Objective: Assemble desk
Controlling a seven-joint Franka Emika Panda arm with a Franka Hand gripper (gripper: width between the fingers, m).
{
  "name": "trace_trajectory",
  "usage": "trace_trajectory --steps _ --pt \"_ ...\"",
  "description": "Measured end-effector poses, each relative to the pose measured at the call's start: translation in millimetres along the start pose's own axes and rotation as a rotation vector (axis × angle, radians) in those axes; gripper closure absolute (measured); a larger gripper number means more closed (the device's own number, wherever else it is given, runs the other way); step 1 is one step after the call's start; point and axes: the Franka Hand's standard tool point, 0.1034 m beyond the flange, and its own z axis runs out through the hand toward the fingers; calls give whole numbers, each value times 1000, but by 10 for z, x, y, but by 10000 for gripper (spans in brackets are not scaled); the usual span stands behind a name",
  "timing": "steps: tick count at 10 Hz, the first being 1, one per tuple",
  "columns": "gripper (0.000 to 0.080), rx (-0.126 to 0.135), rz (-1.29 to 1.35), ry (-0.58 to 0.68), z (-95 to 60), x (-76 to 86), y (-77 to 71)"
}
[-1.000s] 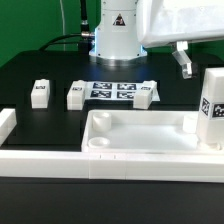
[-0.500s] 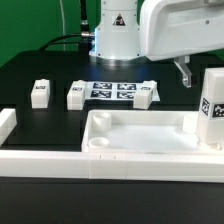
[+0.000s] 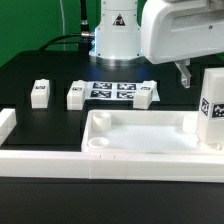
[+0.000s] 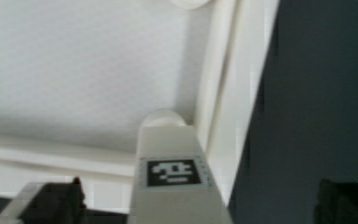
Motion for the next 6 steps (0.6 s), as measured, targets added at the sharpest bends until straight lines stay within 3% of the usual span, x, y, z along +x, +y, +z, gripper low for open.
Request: trace_trajectory --steps 1,2,6 --pt "150 -25 -36 -1 -9 9 -8" --pt "150 -11 -32 -2 -21 11 3" --pt "150 -11 -32 -2 -15 12 6"
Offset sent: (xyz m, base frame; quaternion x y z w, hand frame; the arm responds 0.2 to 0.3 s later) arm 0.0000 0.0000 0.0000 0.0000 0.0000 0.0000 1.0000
